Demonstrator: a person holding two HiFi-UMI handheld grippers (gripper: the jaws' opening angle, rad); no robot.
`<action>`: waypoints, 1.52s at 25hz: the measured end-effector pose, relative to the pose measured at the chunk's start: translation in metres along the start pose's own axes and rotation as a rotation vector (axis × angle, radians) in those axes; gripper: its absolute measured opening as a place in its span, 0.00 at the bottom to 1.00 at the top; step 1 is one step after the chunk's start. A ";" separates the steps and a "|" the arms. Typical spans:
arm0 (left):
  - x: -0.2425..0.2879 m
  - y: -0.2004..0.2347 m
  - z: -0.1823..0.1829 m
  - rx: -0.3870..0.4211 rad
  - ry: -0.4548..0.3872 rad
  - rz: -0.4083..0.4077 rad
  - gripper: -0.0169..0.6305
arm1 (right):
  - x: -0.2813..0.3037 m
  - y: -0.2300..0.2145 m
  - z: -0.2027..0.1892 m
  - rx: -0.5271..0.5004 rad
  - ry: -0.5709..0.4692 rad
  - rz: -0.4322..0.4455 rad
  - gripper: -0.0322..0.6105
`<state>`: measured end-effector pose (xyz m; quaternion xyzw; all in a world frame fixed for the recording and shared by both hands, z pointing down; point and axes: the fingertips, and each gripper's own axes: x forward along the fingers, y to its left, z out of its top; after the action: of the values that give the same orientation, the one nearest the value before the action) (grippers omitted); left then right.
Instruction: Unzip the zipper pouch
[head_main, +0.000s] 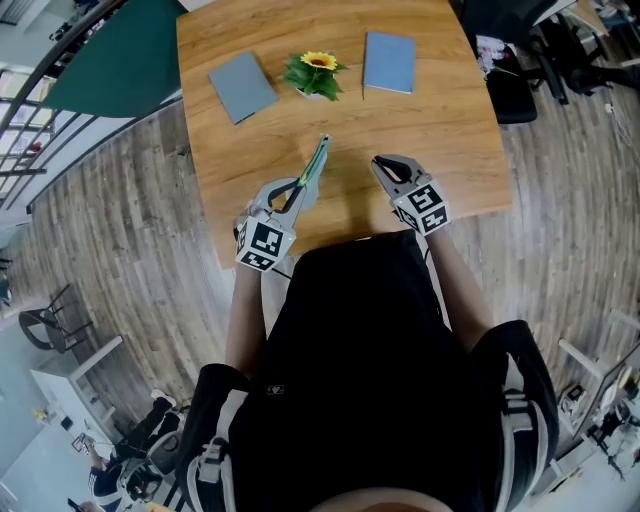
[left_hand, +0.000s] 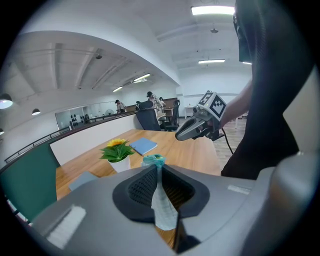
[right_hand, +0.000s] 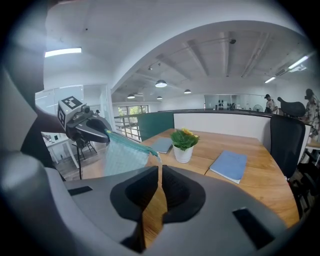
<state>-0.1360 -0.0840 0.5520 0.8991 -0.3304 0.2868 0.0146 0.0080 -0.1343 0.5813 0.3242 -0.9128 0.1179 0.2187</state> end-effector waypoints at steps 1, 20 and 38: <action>-0.001 0.002 0.000 -0.001 0.001 0.005 0.08 | 0.000 0.000 0.001 -0.003 -0.001 -0.001 0.09; -0.007 0.016 -0.010 -0.031 0.013 0.049 0.08 | 0.000 0.003 -0.001 -0.012 0.019 -0.009 0.09; -0.003 0.018 -0.007 -0.024 0.013 0.035 0.08 | 0.000 0.001 -0.004 -0.021 0.044 0.006 0.09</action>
<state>-0.1527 -0.0950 0.5535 0.8910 -0.3494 0.2889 0.0228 0.0086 -0.1324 0.5849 0.3164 -0.9099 0.1161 0.2418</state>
